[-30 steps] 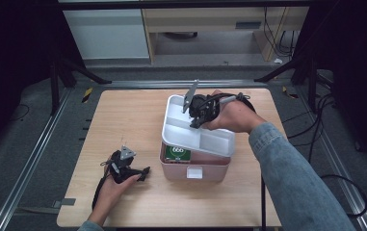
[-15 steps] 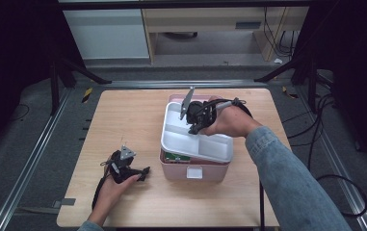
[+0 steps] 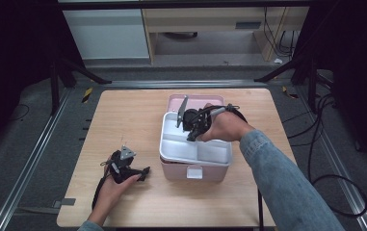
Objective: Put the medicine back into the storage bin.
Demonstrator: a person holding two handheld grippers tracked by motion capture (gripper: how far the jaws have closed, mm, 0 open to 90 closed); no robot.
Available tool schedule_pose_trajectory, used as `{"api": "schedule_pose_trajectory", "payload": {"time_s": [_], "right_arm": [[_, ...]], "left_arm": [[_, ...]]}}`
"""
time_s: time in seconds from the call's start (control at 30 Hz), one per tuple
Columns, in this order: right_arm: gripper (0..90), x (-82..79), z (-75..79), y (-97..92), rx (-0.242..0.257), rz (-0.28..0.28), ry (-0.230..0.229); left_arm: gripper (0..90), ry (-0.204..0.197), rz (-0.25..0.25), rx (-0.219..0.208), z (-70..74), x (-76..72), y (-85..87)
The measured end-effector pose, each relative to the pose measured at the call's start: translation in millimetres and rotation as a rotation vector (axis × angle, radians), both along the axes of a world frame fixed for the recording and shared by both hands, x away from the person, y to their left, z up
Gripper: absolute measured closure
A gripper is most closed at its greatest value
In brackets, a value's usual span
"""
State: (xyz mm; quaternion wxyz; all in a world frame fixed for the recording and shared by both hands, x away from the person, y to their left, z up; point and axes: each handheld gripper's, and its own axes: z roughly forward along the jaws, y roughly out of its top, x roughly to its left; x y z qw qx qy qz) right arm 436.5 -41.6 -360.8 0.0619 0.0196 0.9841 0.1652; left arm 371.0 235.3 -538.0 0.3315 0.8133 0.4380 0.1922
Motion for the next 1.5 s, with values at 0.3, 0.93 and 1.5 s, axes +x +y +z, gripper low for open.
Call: {"api": "schedule_pose_trajectory", "payload": {"time_s": [0.3,0.93,1.5], "right_arm": [[90.0,0.8,-4.5,1.8,-0.012,0.001,0.004],[89.8,5.5,-20.0,6.8,-0.032,0.005,0.031],[41.9,2.7,-9.8,-41.3,0.252,-0.24,-0.058]], "left_arm": [[0.0,-0.001,0.001,0.0,0.0,0.0,-0.1],[0.0,0.001,-0.003,0.004,0.2,0.1,0.2],[2.1,-0.041,-0.001,-0.005,42.2,25.2,-1.0]]}}
